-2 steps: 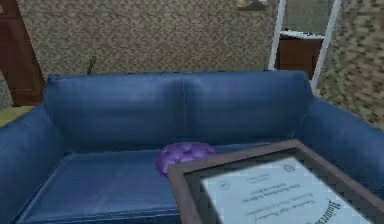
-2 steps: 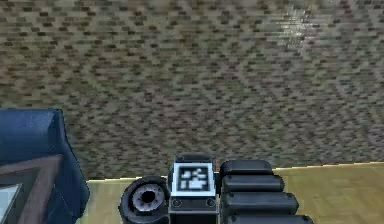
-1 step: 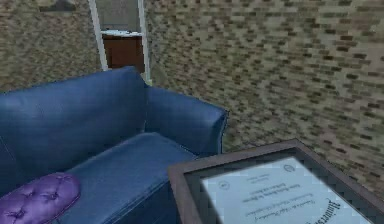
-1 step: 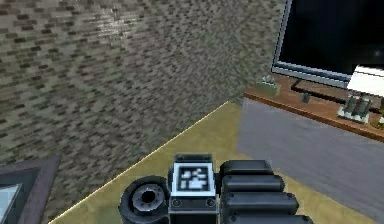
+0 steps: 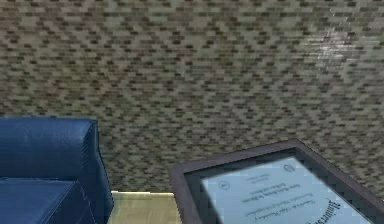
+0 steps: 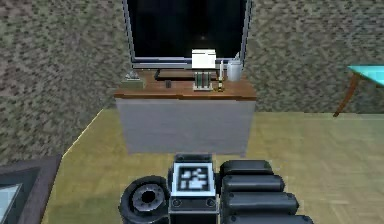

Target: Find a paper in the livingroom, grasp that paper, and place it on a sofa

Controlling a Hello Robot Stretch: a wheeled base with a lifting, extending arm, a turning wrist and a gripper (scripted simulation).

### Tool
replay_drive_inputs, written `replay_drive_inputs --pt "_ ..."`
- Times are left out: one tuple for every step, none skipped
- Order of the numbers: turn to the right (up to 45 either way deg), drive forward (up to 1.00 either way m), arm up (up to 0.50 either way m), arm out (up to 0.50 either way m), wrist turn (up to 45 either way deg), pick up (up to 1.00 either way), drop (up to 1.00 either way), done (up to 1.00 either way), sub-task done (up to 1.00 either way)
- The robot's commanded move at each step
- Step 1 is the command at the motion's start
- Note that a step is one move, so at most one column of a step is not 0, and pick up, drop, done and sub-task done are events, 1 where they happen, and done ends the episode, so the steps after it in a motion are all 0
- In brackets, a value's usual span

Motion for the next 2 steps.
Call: replay_drive_inputs --pt "-45.0 0.00 0.00 0.00 0.0 0.00 0.00 0.00 0.00" --pt "-33.0 0.00 0.00 0.00 0.0 0.00 0.00 0.00 0.00"
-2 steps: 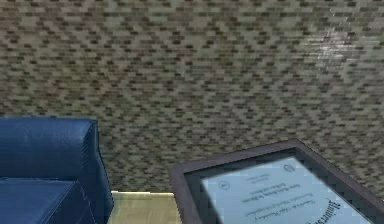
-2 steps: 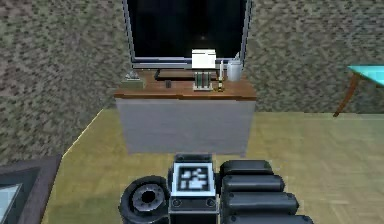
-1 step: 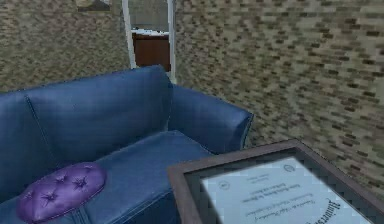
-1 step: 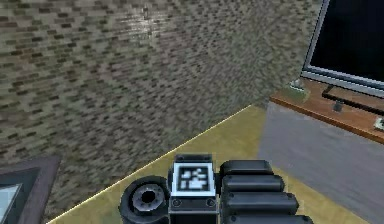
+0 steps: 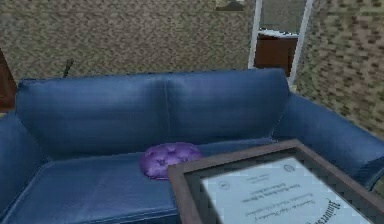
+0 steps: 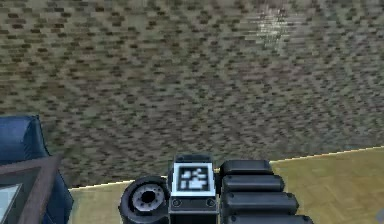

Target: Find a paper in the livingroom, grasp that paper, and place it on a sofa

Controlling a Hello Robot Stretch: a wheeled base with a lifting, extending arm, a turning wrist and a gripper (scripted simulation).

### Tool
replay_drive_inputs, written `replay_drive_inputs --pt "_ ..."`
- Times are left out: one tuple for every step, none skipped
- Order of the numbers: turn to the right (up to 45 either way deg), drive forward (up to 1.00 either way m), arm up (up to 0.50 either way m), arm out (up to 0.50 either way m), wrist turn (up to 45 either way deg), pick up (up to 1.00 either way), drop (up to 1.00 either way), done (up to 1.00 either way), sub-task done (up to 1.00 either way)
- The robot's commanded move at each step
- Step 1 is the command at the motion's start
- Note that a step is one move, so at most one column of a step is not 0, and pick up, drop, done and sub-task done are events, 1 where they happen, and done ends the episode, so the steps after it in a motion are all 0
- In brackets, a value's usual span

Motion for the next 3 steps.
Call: replay_drive_inputs --pt "-45.0 0.00 0.00 0.00 0.0 0.00 0.00 0.00 0.00" --pt "-33.0 0.00 0.00 0.00 0.0 0.00 0.00 0.00 0.00" --pt "0.0 1.00 0.00 0.00 0.0 0.00 0.00 0.00 0.00"
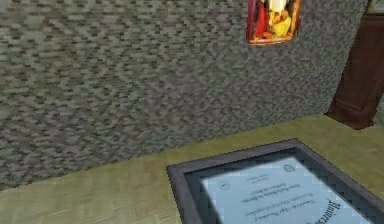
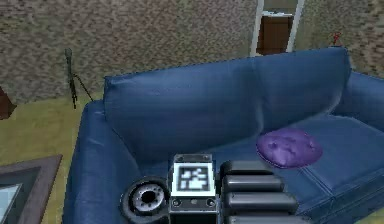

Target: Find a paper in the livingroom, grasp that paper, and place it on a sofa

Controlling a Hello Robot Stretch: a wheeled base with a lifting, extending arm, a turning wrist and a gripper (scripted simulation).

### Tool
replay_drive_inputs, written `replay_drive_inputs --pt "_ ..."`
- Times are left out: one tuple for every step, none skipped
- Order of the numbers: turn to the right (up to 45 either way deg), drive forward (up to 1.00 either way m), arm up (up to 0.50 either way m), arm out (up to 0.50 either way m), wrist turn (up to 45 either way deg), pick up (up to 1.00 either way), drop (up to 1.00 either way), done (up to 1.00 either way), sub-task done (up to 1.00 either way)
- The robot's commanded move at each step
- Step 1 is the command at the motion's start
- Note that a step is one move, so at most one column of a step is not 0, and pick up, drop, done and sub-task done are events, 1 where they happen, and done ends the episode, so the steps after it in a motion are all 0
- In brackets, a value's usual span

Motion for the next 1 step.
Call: replay_drive_inputs --pt "-12.0 0.00 0.00 0.00 0.0 0.00 0.00 0.00 0.00"
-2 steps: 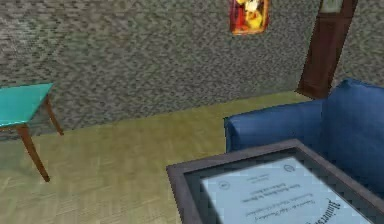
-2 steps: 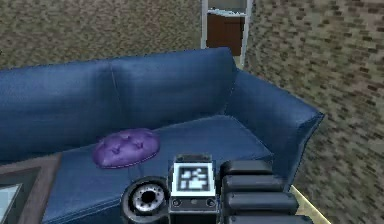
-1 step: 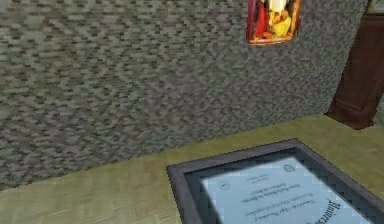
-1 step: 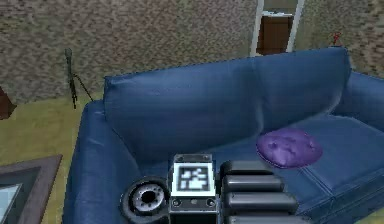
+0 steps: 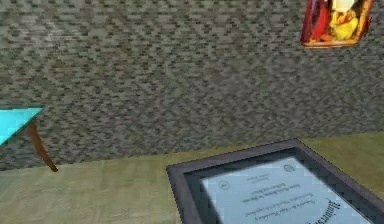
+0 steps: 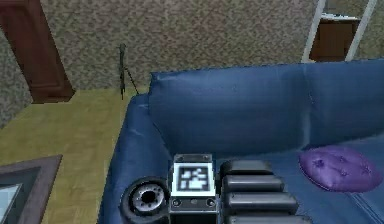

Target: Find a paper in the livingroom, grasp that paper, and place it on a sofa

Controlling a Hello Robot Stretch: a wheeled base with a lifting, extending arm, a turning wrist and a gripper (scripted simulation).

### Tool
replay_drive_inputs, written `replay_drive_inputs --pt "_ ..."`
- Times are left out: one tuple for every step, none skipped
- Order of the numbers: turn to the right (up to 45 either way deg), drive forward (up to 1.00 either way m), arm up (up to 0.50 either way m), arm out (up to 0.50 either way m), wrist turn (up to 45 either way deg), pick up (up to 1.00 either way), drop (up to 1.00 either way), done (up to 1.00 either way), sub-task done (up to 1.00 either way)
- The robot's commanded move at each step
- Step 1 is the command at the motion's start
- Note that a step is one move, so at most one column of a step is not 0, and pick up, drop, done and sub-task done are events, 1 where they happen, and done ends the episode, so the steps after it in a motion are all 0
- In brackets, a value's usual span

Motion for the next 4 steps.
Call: replay_drive_inputs --pt "0.0 0.20 0.00 0.00 0.0 0.00 0.00 0.00 0.00" --pt "30.0 0.00 0.00 0.00 0.0 0.00 0.00 0.00 0.00" --pt "0.0 0.30 0.00 0.00 0.0 0.00 0.00 0.00 0.00" --pt "45.0 0.00 0.00 0.00 0.0 0.00 0.00 0.00 0.00"
